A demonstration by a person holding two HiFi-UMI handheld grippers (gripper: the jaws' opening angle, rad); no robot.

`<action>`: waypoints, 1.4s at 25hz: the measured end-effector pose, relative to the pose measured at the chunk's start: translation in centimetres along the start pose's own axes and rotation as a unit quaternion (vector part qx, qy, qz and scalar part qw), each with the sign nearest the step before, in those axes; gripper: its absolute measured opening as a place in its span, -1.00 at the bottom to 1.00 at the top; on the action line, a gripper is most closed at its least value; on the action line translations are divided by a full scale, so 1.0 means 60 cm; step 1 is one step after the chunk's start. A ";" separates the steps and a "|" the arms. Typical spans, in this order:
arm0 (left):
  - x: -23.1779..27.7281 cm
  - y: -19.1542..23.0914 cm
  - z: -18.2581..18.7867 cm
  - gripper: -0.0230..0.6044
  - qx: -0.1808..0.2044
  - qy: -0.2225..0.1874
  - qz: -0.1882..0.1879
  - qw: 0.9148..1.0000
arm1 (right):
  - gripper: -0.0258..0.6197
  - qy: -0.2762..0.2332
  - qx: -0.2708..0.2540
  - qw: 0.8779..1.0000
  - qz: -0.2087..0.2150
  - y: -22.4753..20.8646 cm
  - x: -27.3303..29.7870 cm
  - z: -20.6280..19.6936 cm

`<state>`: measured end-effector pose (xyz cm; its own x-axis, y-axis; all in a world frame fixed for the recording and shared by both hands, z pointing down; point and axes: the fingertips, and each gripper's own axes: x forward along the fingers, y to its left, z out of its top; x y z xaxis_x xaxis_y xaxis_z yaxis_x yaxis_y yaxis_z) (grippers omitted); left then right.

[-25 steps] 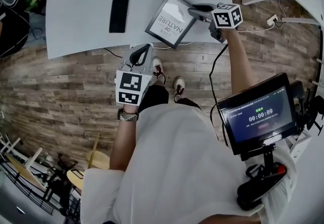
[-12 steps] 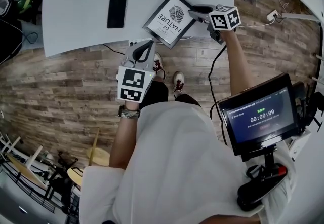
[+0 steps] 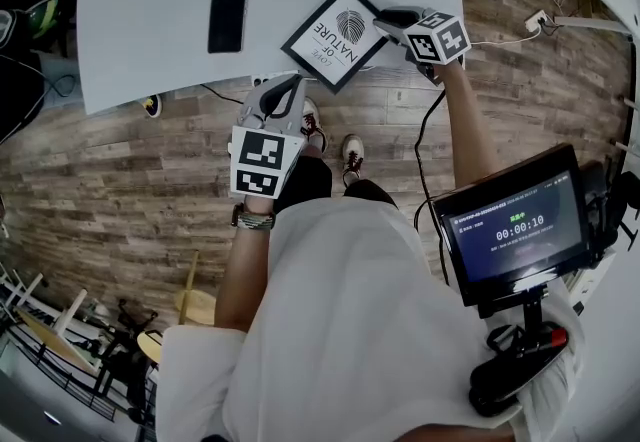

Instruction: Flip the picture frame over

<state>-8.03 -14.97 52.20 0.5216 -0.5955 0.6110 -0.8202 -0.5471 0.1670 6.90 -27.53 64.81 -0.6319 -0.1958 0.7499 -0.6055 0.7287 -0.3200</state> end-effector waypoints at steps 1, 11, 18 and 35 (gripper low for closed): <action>0.000 0.000 0.000 -0.91 0.000 0.000 0.000 1.000 | -0.55 0.001 -0.001 1.000 -0.002 0.000 -0.001 0.000; 0.005 -0.001 -0.002 -0.91 0.003 0.002 -0.001 1.000 | -0.48 0.003 -0.022 0.999 -0.042 -0.008 0.001 -0.001; 0.006 0.002 0.001 -0.91 0.005 0.000 0.000 1.000 | -0.48 -0.011 -0.018 0.998 -0.055 -0.014 -0.005 0.010; -0.004 0.020 0.084 -0.91 0.059 -0.046 0.024 0.997 | -0.91 -0.168 0.025 0.975 -0.142 0.066 -0.137 0.103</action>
<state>-7.96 -18.46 48.33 0.5071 -0.6708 0.5411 -0.8136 -0.5798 0.0437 6.71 -27.12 53.82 -0.5529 -0.5949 0.5834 -0.7969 0.5820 -0.1617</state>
